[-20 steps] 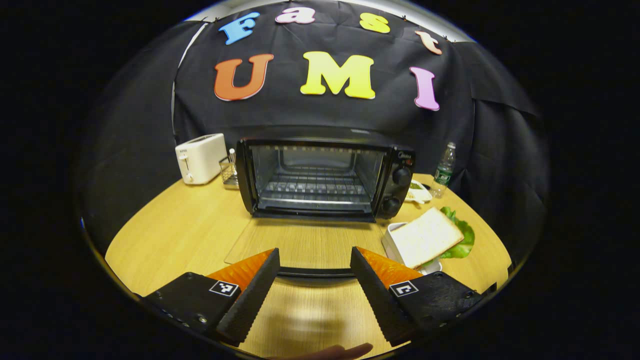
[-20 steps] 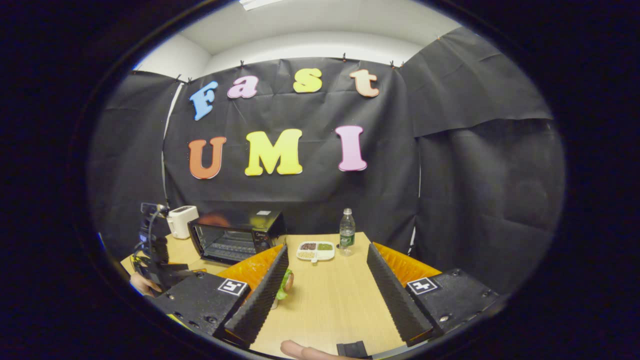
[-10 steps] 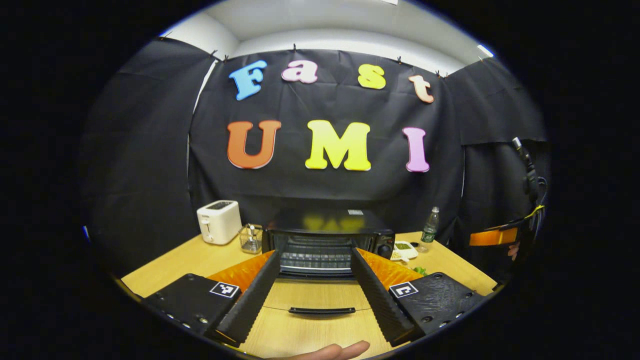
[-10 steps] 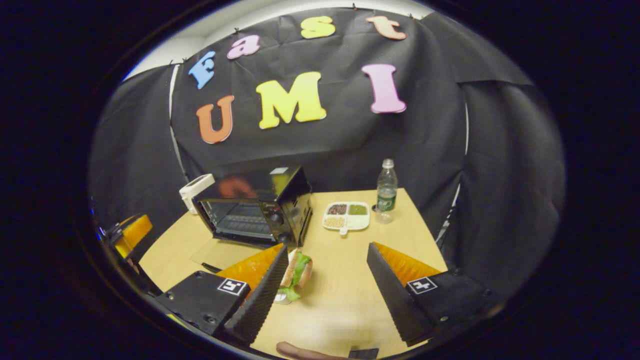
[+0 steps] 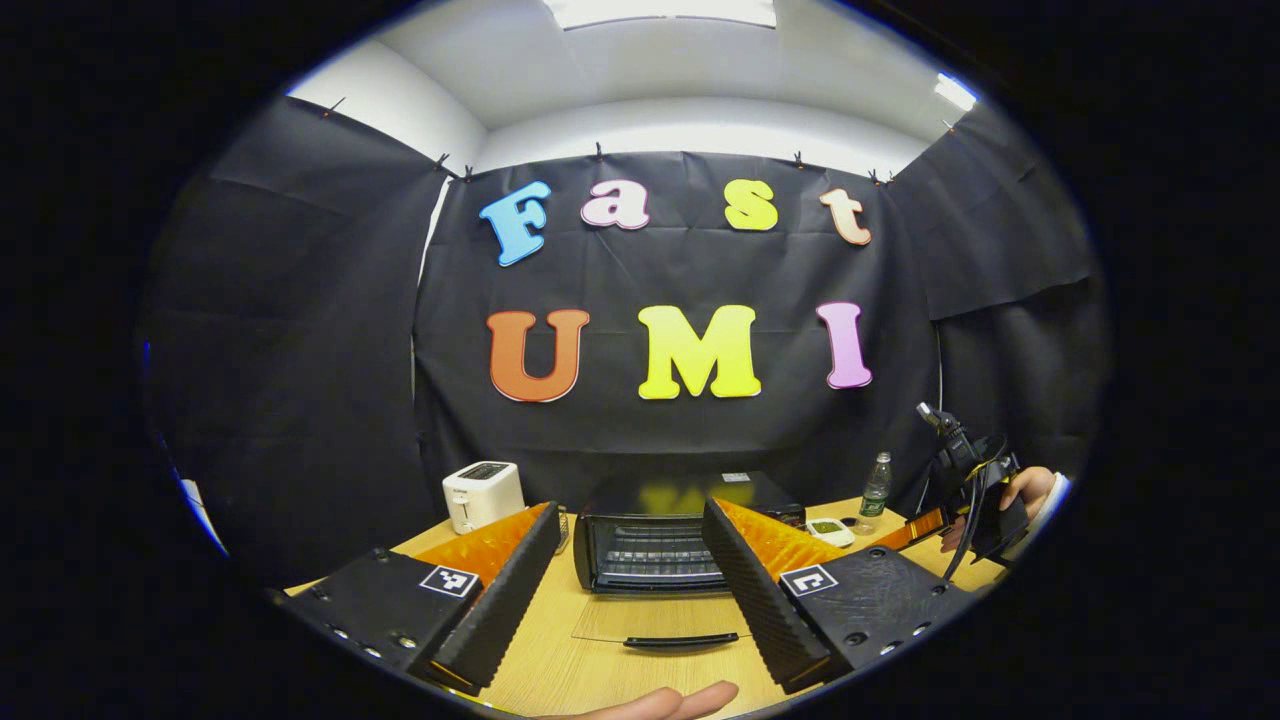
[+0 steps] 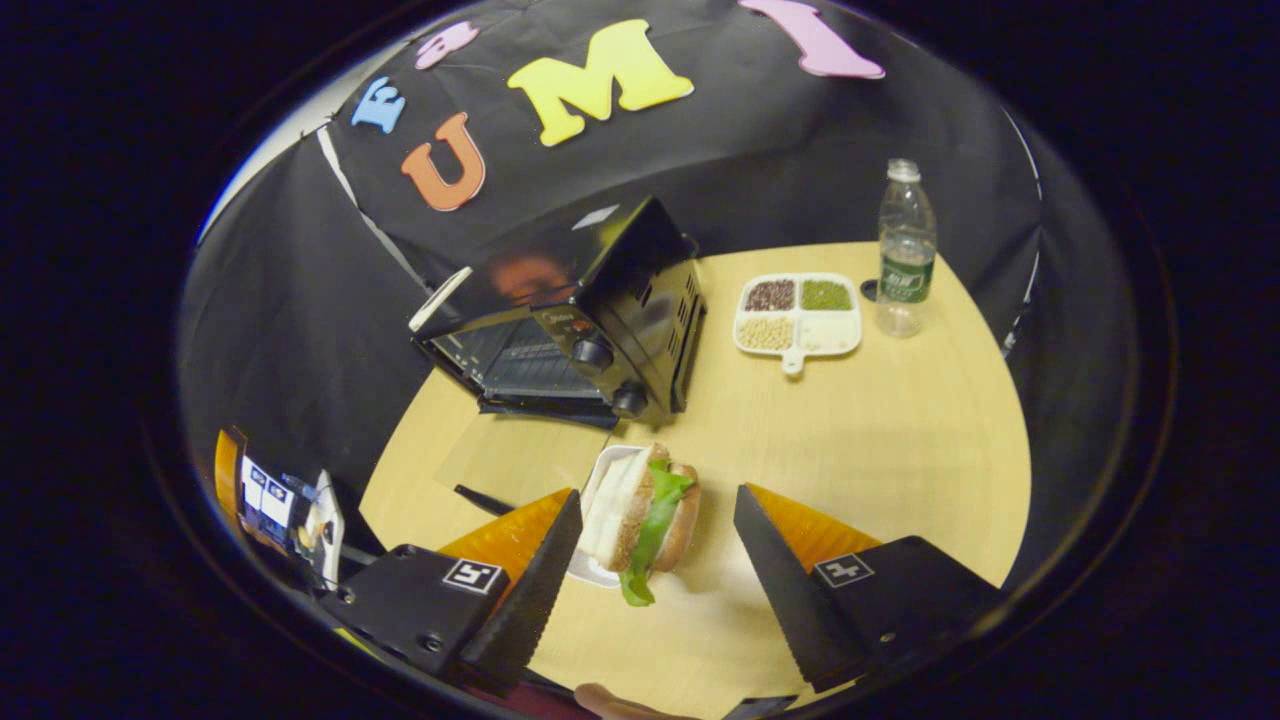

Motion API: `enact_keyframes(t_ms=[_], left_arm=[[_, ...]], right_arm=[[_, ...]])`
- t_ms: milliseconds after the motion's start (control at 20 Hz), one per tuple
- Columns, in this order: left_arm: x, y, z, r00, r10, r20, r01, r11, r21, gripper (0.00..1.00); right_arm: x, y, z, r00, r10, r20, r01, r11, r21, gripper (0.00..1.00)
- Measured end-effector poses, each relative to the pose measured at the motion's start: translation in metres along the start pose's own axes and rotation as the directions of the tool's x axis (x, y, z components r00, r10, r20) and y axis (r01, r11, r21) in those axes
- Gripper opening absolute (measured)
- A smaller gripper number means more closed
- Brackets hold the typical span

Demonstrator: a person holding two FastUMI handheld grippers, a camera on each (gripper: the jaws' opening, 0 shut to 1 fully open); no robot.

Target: Open the electric oven with the left hand, put the food in, and close the electric oven.

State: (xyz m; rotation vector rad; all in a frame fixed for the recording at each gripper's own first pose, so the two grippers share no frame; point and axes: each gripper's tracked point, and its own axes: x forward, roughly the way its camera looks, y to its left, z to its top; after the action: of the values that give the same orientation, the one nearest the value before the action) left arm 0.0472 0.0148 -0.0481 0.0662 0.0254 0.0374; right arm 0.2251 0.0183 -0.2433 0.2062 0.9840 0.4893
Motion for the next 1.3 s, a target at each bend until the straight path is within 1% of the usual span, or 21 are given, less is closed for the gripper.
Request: enact_keyframes(t_ms=[50,100,200,250,300,350,400,450,500,600,650,700,750,800,850,900,950,1100,1200,1250,1300], left_arm=[[-0.001,0.001,-0.001,1.000,0.005,-0.008,-0.005,1.000,0.001,0.94],[-0.001,0.002,-0.004,1.000,0.015,-0.016,-0.015,1.000,-0.001,0.94],[0.001,0.001,-0.009,0.999,0.015,-0.030,-0.015,1.000,-0.007,0.94],[0.001,-0.001,-0.010,0.999,0.014,-0.033,-0.014,1.000,-0.008,0.85],[0.001,-0.002,-0.011,0.999,0.011,-0.037,-0.011,1.000,-0.008,0.85],[0.001,-0.005,-0.011,0.999,0.006,-0.038,-0.006,1.000,-0.007,0.94],[0.001,-0.005,-0.011,0.999,0.004,-0.036,-0.004,1.000,-0.006,0.85],[0.000,-0.008,-0.011,0.999,-0.002,-0.037,0.002,1.000,-0.002,0.94],[0.000,-0.011,-0.013,0.999,-0.006,-0.041,0.006,1.000,0.002,0.94],[-0.001,-0.015,-0.014,0.999,-0.019,-0.048,0.019,1.000,0.008,0.94],[-0.002,-0.016,-0.016,0.998,-0.025,-0.052,0.026,1.000,0.008,0.94],[-0.004,-0.017,-0.015,0.998,-0.028,-0.051,0.028,1.000,0.007,0.94],[-0.005,-0.017,-0.014,0.998,-0.031,-0.049,0.031,0.999,0.004,0.85],[-0.005,-0.017,-0.014,0.998,-0.039,-0.045,0.039,0.999,-0.001,0.85],[-0.004,-0.018,-0.014,0.998,-0.049,-0.039,0.049,0.999,-0.007,0.94],[-0.003,-0.015,-0.016,0.998,-0.051,-0.039,0.050,0.999,-0.018,0.94],[-0.003,-0.012,-0.020,0.998,-0.048,-0.051,0.047,0.998,-0.029,0.94],[-0.003,-0.005,-0.025,0.997,-0.044,-0.066,0.041,0.998,-0.046,0.94],[-0.003,-0.002,-0.024,0.997,-0.057,-0.049,0.055,0.997,-0.058,0.94],[-0.003,-0.002,-0.023,0.997,-0.069,-0.047,0.065,0.996,-0.063,0.84],[-0.002,-0.002,-0.026,0.995,-0.081,-0.052,0.078,0.995,-0.063,0.84]], right_arm=[[0.007,-0.001,-0.002,0.999,0.021,-0.028,-0.020,1.000,0.020,0.98],[0.014,-0.001,-0.004,0.998,0.044,-0.050,-0.042,0.998,0.039,0.85],[0.023,0.004,-0.012,0.990,0.096,-0.108,-0.087,0.993,0.081,0.84],[0.026,0.008,-0.016,0.983,0.128,-0.134,-0.115,0.988,0.102,0.97],[0.029,0.009,-0.021,0.976,0.144,-0.164,-0.125,0.985,0.121,0.84],[0.031,0.009,-0.024,0.970,0.156,-0.189,-0.128,0.981,0.148,0.95],[0.033,0.011,-0.025,0.965,0.172,-0.198,-0.141,0.977,0.163,0.94],[0.037,0.009,-0.024,0.966,0.172,-0.194,-0.140,0.976,0.169,0.92],[0.040,0.006,-0.022,0.966,0.170,-0.193,-0.136,0.975,0.176,0.91],[0.044,0.007,-0.023,0.961,0.188,-0.202,-0.145,0.968,0.207,0.84],[0.046,0.006,-0.027,0.955,0.194,-0.224,-0.144,0.965,0.220,0.77],[0.048,0.006,-0.029,0.952,0.203,-0.230,-0.144,0.958,0.249,0.62],[0.048,0.008,-0.033,0.946,0.219,-0.240,-0.153,0.951,0.268,0.52],[0.048,0.008,-0.033,0.946,0.226,-0.235,-0.156,0.947,0.281,0.48],[0.048,0.010,-0.033,0.948,0.227,-0.223,-0.159,0.945,0.287,0.39],[0.047,0.010,-0.033,0.950,0.225,-0.219,-0.158,0.946,0.283,0.40],[0.042,0.011,-0.033,0.953,0.218,-0.212,-0.153,0.946,0.285,0.46],[0.025,0.015,-0.031,0.966,0.194,-0.169,-0.144,0.952,0.270,0.43],[0.013,0.022,-0.029,0.978,0.180,-0.108,-0.148,0.956,0.253,0.44],[0.006,0.027,-0.028,0.981,0.182,-0.070,-0.159,0.954,0.253,0.44],[0.001,0.033,-0.028,0.981,0.191,-0.040,-0.174,0.949,0.262,0.43]])
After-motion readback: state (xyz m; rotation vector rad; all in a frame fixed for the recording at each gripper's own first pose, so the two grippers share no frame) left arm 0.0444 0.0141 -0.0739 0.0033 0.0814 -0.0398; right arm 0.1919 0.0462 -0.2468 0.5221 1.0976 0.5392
